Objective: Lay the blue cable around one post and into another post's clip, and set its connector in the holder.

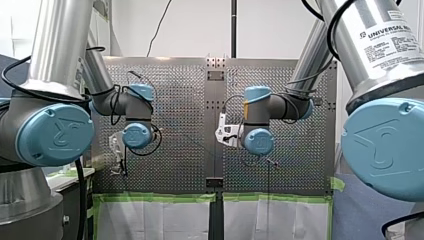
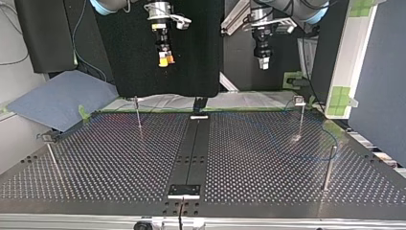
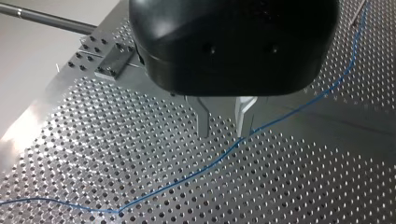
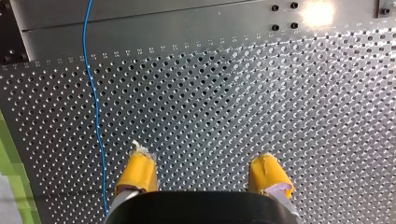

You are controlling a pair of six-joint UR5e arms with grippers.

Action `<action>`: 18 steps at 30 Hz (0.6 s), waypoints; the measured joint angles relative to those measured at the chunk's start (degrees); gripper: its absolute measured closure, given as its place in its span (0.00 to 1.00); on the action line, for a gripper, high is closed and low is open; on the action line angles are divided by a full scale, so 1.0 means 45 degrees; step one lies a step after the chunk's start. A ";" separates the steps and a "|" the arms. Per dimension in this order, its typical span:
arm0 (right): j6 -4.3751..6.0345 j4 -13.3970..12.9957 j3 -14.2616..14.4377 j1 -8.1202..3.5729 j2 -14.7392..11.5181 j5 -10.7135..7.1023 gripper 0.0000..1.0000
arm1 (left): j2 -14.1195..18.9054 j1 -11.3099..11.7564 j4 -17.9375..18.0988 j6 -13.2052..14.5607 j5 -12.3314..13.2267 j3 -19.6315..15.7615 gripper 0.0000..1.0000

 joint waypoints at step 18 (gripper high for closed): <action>0.0105 0.0042 0.0065 -0.0155 0.0019 -0.0044 0.00 | -0.0001 0.0374 0.0076 0.2113 0.1384 0.0005 0.00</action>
